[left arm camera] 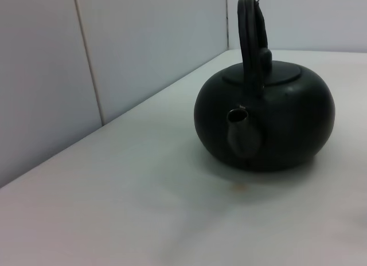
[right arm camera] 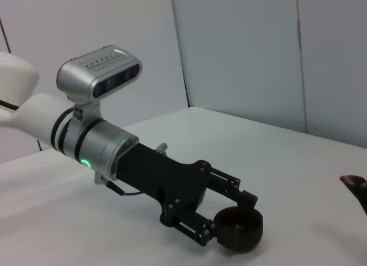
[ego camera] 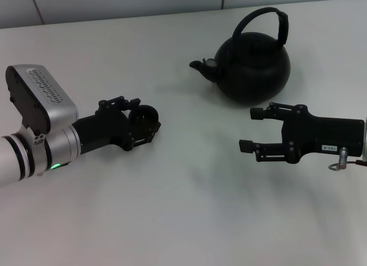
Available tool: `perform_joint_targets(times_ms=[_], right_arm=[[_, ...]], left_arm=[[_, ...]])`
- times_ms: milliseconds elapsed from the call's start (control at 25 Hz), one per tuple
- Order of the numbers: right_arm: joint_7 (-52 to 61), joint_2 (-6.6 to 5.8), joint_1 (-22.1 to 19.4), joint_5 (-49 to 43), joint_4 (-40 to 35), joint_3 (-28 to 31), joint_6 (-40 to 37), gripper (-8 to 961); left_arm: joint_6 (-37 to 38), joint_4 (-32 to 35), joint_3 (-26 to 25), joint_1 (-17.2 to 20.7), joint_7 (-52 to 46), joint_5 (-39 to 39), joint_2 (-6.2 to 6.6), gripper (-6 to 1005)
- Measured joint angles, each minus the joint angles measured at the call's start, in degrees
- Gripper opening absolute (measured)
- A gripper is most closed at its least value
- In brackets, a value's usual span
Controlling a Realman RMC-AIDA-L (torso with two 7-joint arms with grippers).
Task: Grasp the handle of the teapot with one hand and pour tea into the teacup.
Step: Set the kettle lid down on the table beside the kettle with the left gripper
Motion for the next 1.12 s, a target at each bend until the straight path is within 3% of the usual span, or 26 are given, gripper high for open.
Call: perform_joint_targets(times_ms=[920, 1120], right_arm=[[0.0, 0.00, 0.3, 0.0, 0.0, 0.0, 0.0, 825], [0.0, 0.00, 0.3, -0.1, 0.0, 0.0, 0.0, 825]], left_arm=[[0.7, -0.1, 0.8, 1.2, 0.6, -0.6, 0.00, 705], [1.1, 0.1, 0.8, 1.3, 0.4, -0.7, 0.00, 754]])
